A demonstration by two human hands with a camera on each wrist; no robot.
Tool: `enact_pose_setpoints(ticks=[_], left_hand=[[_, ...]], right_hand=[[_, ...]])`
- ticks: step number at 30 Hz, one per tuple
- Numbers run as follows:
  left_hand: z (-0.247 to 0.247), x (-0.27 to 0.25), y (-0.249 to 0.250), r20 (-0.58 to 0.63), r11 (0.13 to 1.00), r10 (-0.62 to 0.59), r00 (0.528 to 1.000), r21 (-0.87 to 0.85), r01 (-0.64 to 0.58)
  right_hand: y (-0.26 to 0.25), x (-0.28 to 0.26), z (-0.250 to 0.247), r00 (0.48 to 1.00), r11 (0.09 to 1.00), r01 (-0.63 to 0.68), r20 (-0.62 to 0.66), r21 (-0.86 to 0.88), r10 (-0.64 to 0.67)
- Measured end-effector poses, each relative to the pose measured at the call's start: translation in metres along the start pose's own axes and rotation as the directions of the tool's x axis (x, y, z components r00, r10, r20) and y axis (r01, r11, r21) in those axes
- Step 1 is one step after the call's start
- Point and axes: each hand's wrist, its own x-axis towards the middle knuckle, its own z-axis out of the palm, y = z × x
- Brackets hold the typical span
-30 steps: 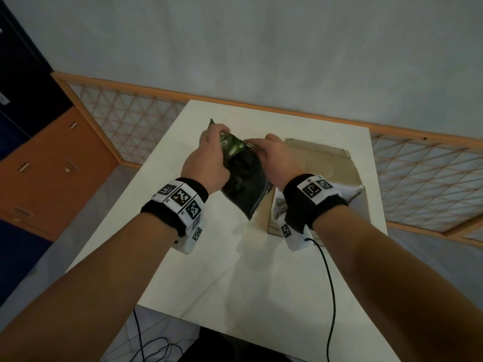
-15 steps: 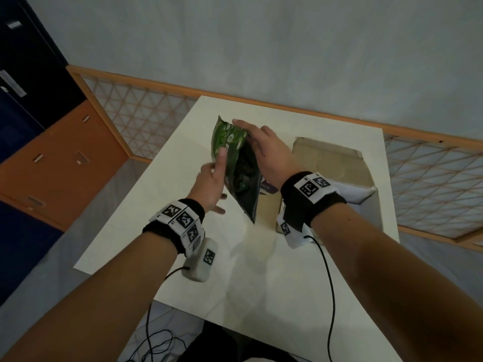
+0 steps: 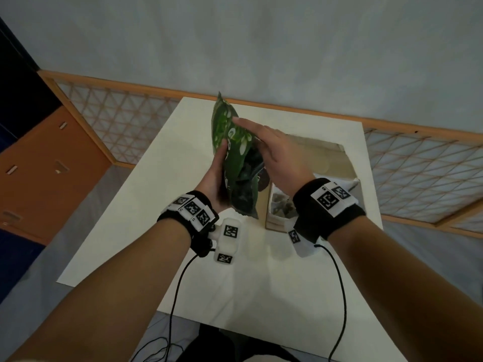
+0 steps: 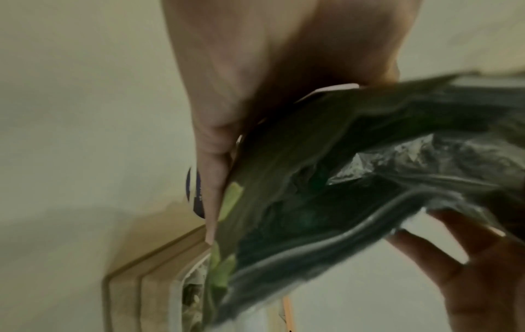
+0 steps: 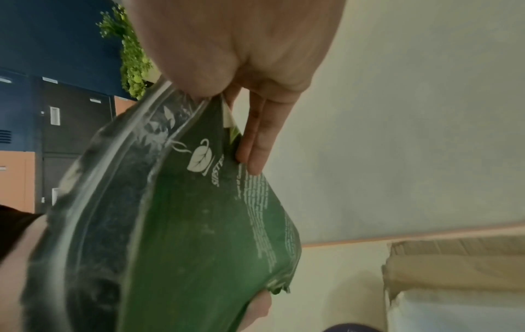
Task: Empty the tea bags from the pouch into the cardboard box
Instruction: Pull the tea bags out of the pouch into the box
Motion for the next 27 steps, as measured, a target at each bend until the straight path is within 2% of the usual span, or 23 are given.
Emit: enact_pose_setpoints(ticks=[6,8,11,13,19,22,24,27], left_hand=[[0.013,0.023,0.020,0.066,0.985,0.175,0.982,-0.015,-0.174],[0.017,0.030,0.028,0.068,0.984,0.176,0.982,-0.012,-0.176],[0.016,0.036,0.030,0.046,0.988,0.152,0.987,0.022,-0.153],[0.012,0.040,0.029,0.049,0.987,0.151,0.987,0.049,-0.153],[0.019,0.046,0.034,0.125,0.983,0.180,0.976,-0.006,-0.181],[0.012,0.049,0.028,0.087,0.986,0.159,0.983,0.036,-0.163],[0.004,0.051,0.021,0.082,0.985,0.155,0.984,0.059,-0.160],[0.005,0.050,0.018,0.121,0.987,0.163,0.979,-0.019,-0.162]], right_hand=[[-0.023,-0.001,-0.042,0.989,0.986,0.099,-0.094,-0.135,-0.112],[-0.021,-0.001,-0.043,0.993,0.988,0.090,-0.070,-0.128,-0.100],[-0.011,-0.001,-0.033,1.000,0.998,0.013,-0.004,-0.059,-0.014],[-0.008,-0.001,-0.032,1.000,1.000,-0.007,-0.009,0.004,0.007],[-0.019,0.004,-0.039,0.993,0.997,0.075,-0.088,0.015,-0.073],[-0.009,0.004,-0.029,1.000,0.999,-0.011,-0.008,0.044,0.011],[-0.005,0.005,-0.028,1.000,0.999,-0.026,0.002,0.043,0.026],[-0.013,0.009,-0.034,0.996,0.997,0.058,-0.064,0.049,-0.055]])
